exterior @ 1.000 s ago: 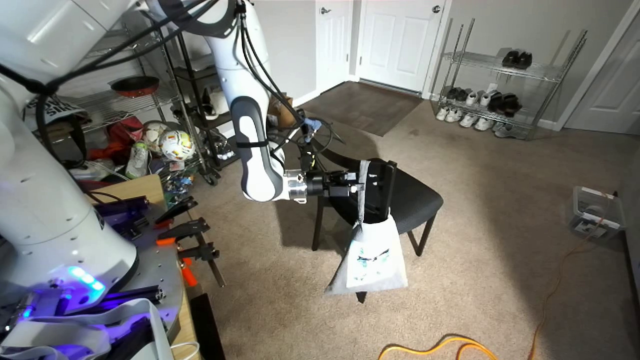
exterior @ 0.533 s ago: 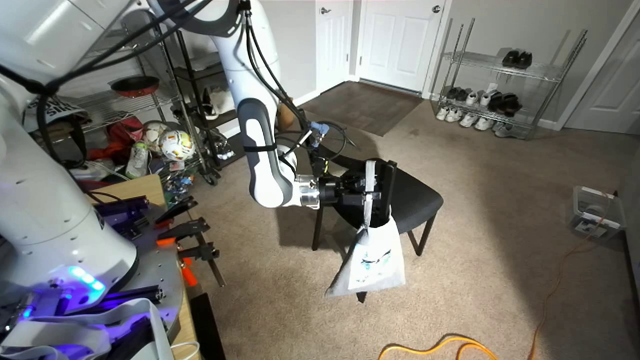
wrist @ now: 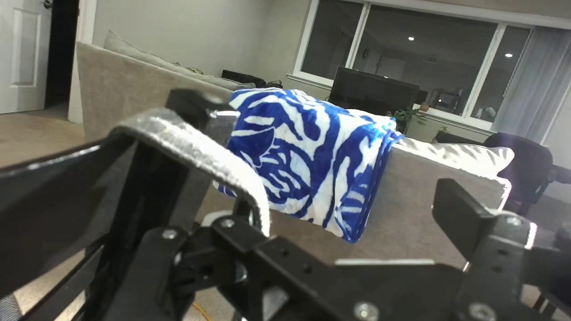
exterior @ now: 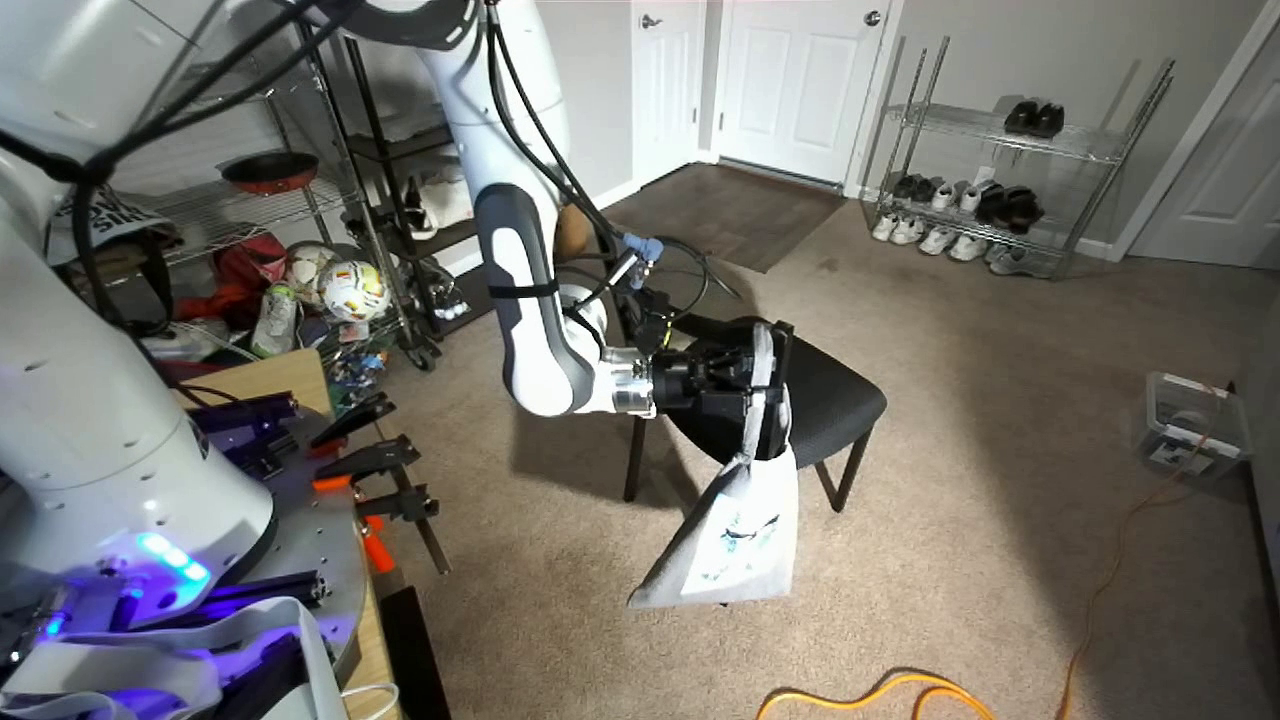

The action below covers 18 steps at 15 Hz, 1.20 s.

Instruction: Remove the grey tote bag from the right side to the left side of the chair

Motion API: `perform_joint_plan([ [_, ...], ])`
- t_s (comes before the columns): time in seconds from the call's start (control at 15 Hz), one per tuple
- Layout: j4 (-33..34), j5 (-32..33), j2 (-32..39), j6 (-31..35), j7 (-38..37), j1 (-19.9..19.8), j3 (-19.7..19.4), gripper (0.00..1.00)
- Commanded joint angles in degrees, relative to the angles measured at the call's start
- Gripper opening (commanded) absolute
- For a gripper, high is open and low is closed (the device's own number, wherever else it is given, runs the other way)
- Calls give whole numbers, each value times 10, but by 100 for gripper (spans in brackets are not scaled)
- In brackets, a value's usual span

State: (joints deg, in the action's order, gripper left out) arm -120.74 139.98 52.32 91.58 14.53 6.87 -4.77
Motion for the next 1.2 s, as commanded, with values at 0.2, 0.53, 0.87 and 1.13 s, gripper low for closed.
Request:
perform_joint_plan([
  [0.2, -88, -11, -61, -142, 3, 21, -15, 100],
  [0.53, -122, -20, -66, -265, 17, 37, -14, 100],
  [0.87, -133, -22, -82, -279, 27, 34, -14, 100],
  [1.13, -148, -36, -118, -276, 17, 16, -25, 100],
])
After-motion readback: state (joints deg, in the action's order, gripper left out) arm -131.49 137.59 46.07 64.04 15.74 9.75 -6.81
